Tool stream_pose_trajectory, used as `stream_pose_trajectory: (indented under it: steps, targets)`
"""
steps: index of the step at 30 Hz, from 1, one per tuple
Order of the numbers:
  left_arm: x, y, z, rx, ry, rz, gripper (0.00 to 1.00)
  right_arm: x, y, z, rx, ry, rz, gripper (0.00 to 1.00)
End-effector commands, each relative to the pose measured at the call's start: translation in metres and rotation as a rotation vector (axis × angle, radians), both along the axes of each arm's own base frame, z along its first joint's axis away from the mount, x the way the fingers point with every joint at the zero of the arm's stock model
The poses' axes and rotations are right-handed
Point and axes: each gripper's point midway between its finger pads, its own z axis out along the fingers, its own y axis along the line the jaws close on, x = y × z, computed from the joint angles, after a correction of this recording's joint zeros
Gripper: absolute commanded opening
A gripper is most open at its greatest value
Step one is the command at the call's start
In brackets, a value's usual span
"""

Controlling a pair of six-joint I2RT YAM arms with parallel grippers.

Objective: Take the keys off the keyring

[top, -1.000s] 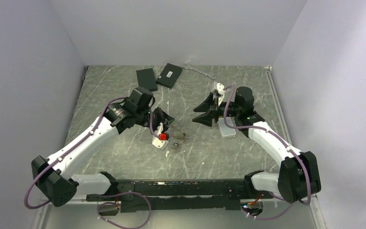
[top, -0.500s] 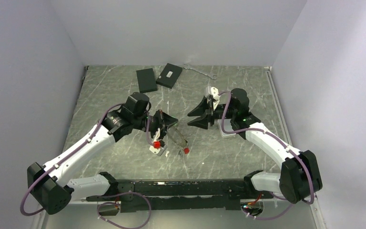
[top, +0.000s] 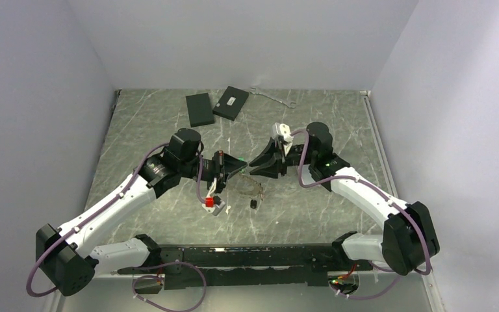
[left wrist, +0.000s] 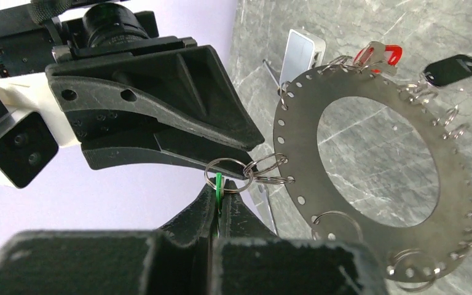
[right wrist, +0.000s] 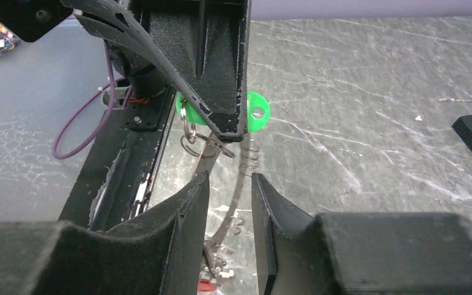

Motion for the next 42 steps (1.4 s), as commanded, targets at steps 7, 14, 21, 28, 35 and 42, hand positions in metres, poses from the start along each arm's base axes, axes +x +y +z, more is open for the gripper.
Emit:
stream_pose_trajectory:
  steps: [7,14,21,28,35,42]
  targets:
    - [-0.015,-0.007,0.033,-0.091,-0.129,-0.107,0.00,-0.019,0.002,0.020,0.092,-0.028,0.099,0.33]
    - [-0.018,-0.006,0.037,-0.102,-0.125,-0.111,0.00,-0.029,0.006,0.026,0.122,-0.017,0.135,0.30]
    - [-0.020,-0.007,0.036,-0.105,-0.118,-0.121,0.00,-0.025,0.009,0.022,0.126,-0.025,0.107,0.31]
    - [-0.015,-0.007,0.036,-0.100,-0.107,-0.100,0.00,-0.031,0.008,0.023,0.134,-0.026,0.124,0.36]
    - [-0.017,-0.007,0.040,-0.111,-0.113,-0.108,0.00,-0.028,0.010,0.019,0.140,-0.032,0.108,0.42]
    - [-0.018,-0.008,0.039,-0.111,-0.145,-0.128,0.00,-0.034,0.010,0.021,0.142,-0.024,0.138,0.45]
